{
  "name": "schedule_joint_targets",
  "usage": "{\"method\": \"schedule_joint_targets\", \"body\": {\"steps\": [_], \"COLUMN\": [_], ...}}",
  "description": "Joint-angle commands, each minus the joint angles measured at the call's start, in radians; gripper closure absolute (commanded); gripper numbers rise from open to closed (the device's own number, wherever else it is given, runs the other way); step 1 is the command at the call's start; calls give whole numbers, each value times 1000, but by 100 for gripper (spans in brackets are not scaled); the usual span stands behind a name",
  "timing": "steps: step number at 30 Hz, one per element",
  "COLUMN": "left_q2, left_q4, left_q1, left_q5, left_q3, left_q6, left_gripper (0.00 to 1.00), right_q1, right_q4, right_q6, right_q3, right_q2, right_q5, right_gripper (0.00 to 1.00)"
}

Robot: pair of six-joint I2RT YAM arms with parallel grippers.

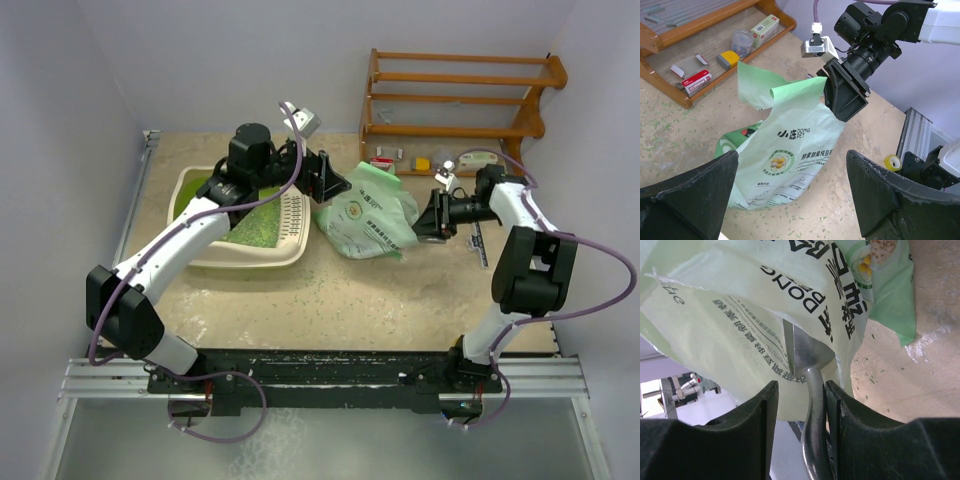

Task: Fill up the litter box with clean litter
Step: Pick up the spatula from the cat litter bag.

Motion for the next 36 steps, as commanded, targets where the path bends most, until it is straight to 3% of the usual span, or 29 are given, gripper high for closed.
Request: {"method": "schedule_joint_targets", "body": {"steps": [1, 14, 21, 29, 36], "left_q2": [-55, -68, -63, -86, -103], "left_q4": [43, 76, -34, -43, -35], "left_q1": [4, -4, -34, -39, -40], "left_q5": [7, 14, -14, -32, -39], "left_q3": [-12, -40, 23, 6, -14], "left_q6": [-9, -28, 61, 65, 57], "left_gripper": [14, 14, 14, 13, 13], "right_q1": [2, -60, -63, -74, -97], "right_q4": [-10, 72, 13, 25, -31], "right_q6": [17, 150, 103, 91, 59], "right_q3": [-19, -122, -129, -169, -145], "right_q2": [-58, -246, -243, -237, -203], "right_q5": [49, 97, 131, 180, 87], "right_gripper": [55, 49, 50, 49, 55]}}
